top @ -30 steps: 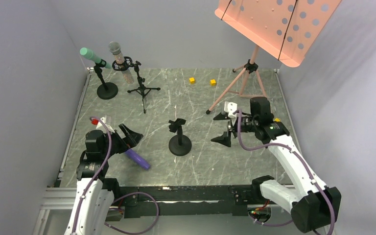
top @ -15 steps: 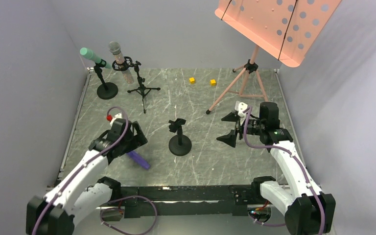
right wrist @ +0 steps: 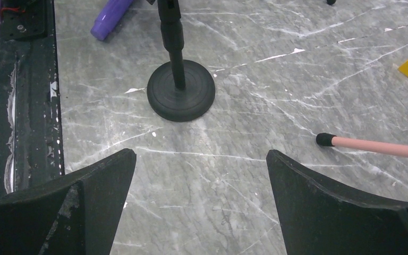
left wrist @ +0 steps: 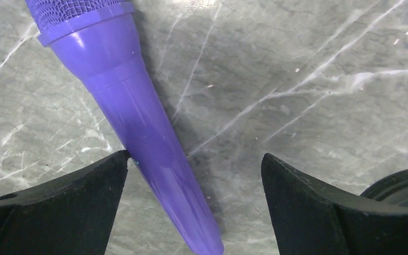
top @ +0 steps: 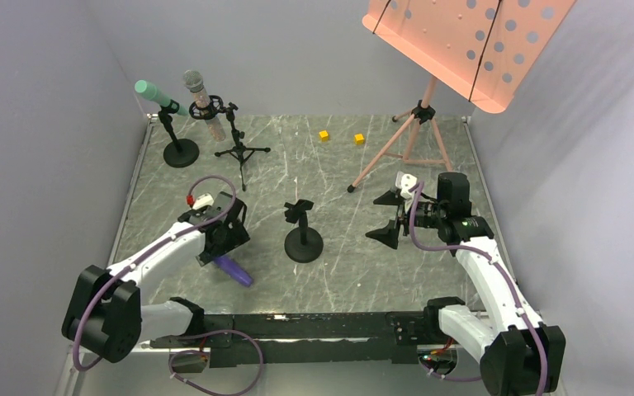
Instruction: Attach the microphones to the stand
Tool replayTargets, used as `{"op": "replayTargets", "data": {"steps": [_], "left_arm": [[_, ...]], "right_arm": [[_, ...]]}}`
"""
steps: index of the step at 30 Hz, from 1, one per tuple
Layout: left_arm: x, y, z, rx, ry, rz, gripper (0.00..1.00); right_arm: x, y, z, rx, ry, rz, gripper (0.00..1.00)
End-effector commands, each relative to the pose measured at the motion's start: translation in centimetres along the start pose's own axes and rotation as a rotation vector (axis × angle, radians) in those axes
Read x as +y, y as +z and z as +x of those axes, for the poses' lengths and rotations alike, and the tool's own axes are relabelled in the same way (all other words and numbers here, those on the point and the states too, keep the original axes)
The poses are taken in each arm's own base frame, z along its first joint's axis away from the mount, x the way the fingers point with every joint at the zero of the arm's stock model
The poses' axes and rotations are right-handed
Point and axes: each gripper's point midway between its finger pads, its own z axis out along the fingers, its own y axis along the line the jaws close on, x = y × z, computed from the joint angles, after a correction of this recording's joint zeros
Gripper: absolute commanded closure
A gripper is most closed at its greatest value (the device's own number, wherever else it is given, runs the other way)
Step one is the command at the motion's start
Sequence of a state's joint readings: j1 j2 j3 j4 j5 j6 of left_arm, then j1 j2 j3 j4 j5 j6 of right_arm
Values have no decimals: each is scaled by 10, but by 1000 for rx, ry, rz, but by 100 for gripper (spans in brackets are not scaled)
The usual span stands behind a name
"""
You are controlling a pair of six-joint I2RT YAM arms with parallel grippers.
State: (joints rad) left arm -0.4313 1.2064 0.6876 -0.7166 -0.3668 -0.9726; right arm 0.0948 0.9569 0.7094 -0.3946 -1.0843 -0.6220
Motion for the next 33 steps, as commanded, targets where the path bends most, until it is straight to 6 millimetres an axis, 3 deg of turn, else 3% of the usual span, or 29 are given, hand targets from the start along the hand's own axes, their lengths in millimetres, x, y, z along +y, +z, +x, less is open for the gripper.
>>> {"op": "replayTargets", "data": {"steps": [1,4,8,14,17,21,25,33], "left_arm": [[6,4,4,-5,-61,-50,2],[11,12,17,27,-92,-65,6],[11,17,34,51,-126,-57,25],[8,23,49,75,-113,-70,32],[3,23,49,75,-89,-65,52],[-4,20,45,61,-55,-36,89],[-13,3,32,16,-18,27,95],[-47,-64,2,-176,147,383,99]], "right_arm": [[0,0,-12,-30,-52,-23,0],[0,0,-11,-30,-54,-23,0],[0,0,-10,-26,-51,-23,0],[1,0,-10,-26,-53,-25,0],[0,-1,-10,-24,-53,-22,0],[0,-1,-10,-23,-56,-20,0],[0,-1,-10,-21,-58,-19,0],[-1,-4,-11,-17,-72,-12,0]]}}
